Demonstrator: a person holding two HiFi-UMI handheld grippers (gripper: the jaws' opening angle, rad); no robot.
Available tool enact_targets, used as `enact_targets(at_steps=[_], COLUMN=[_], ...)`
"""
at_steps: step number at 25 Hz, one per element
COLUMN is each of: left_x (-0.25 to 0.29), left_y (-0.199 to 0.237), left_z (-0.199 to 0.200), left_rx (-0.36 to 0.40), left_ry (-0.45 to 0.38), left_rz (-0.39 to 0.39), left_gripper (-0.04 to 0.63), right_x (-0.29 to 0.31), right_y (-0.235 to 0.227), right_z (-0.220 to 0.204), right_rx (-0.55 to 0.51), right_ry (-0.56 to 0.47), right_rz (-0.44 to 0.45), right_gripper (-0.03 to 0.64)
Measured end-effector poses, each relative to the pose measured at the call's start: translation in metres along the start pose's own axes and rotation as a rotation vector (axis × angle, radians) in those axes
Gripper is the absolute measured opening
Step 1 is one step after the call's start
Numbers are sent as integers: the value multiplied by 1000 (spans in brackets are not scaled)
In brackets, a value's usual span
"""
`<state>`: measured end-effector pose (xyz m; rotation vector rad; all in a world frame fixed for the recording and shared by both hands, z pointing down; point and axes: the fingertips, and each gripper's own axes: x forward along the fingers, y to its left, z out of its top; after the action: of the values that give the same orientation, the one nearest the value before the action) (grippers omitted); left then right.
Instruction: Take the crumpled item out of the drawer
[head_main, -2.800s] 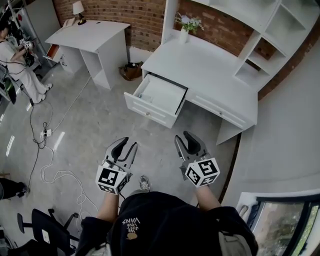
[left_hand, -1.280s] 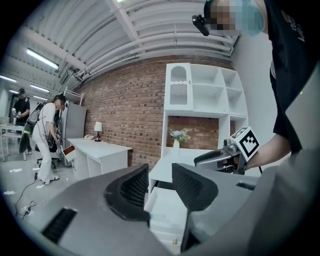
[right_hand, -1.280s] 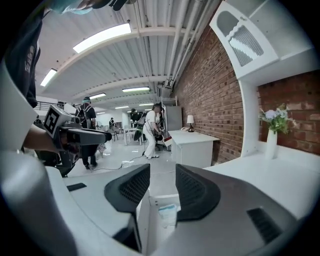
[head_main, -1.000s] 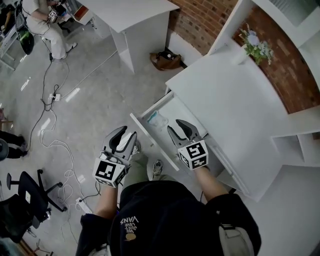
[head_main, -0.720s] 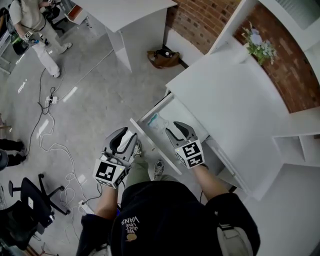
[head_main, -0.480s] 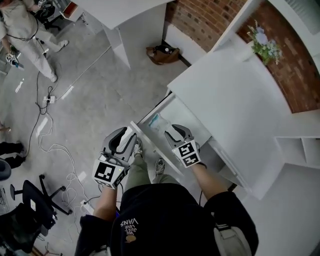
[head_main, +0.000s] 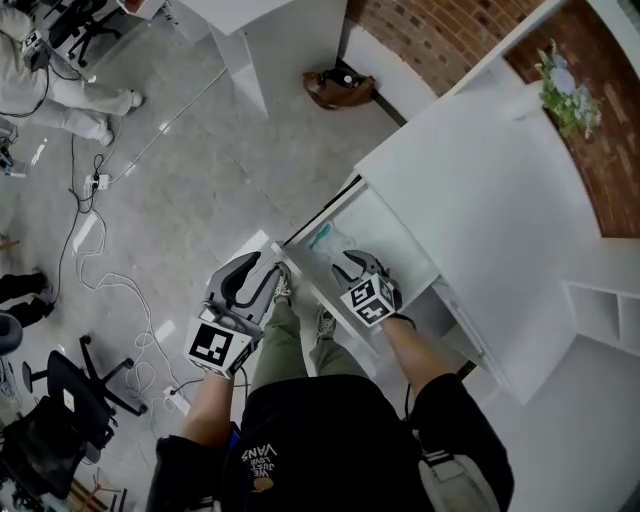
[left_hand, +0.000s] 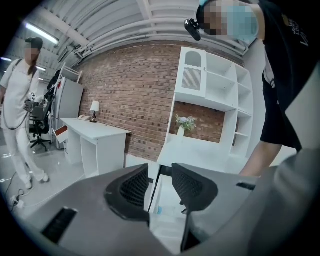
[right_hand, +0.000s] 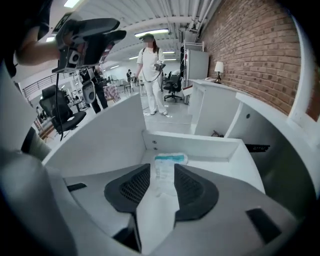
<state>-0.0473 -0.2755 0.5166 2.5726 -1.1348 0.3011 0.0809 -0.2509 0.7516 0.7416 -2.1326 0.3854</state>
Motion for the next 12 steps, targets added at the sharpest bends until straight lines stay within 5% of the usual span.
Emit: enact_targets(at_steps=[12], left_x=[9], left_y=[15], left_z=[-20], left_rx=[-14], left_ry=[36], left_rz=[-20], left_gripper=[126], right_x=[52], right_y=[15], right_z=[-44], right_rx=[-228], right_ry=[157], right_rz=[103], right_gripper=[133])
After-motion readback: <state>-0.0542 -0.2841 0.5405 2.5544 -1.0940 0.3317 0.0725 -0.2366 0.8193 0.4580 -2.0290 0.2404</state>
